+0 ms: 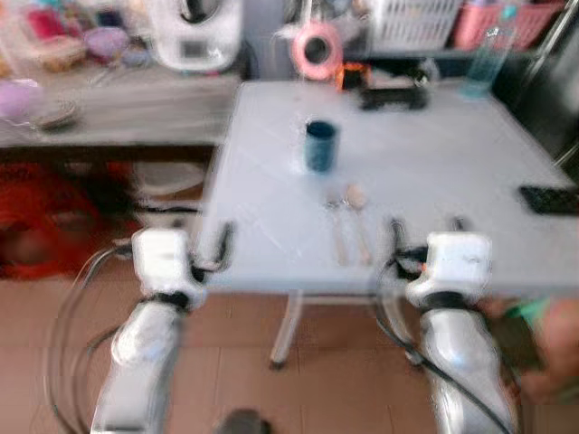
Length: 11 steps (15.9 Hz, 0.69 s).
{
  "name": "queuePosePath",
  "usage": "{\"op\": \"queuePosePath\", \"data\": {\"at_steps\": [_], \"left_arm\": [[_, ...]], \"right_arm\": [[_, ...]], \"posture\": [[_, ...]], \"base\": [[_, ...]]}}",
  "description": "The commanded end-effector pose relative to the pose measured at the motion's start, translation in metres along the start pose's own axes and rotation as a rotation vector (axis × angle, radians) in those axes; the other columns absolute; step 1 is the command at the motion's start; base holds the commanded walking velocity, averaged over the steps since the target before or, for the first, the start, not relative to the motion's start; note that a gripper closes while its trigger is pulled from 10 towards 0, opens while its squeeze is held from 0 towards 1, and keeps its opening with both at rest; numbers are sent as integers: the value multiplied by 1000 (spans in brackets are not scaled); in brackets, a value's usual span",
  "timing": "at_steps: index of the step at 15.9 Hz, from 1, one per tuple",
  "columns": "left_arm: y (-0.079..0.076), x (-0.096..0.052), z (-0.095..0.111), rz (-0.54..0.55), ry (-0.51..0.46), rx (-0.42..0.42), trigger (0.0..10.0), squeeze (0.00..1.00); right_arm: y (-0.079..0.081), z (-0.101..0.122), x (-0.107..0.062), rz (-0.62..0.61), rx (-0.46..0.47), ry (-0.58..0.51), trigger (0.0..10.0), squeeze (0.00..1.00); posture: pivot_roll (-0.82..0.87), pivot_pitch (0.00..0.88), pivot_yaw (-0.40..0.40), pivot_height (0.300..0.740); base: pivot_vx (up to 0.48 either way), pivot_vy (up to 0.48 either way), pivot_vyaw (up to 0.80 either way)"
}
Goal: Setting the table
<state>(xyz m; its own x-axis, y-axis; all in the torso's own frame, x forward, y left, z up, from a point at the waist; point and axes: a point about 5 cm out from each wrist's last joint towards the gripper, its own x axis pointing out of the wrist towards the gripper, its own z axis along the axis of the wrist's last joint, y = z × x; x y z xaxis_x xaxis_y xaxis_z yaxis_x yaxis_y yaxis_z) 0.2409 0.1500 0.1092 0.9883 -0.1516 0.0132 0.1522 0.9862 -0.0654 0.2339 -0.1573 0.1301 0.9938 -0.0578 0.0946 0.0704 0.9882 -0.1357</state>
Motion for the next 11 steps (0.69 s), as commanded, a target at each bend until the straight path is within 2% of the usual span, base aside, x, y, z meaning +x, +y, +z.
{"op": "queuePosePath", "data": {"at_steps": [1, 4, 11], "left_arm": [[-7, 5, 4, -6, -12, 7, 10000, 0], [-7, 6, 4, 1, -14, 8, 10000, 0], [-8, 9, 5, 1, -17, 13, 10000, 0]], "right_arm": [[-8, -2, -2, -24, -17, 10, 10000, 0], [-7, 0, -1, -4, -32, -2, 10000, 0], [-6, 1, 0, 7, -25, -7, 10000, 0]], "posture": [[20, 0, 26, 740], [19, 0, 26, 740], [16, 0, 26, 740]], "base": [[0, 0, 0], [0, 0, 158], [0, 0, 777]]}}
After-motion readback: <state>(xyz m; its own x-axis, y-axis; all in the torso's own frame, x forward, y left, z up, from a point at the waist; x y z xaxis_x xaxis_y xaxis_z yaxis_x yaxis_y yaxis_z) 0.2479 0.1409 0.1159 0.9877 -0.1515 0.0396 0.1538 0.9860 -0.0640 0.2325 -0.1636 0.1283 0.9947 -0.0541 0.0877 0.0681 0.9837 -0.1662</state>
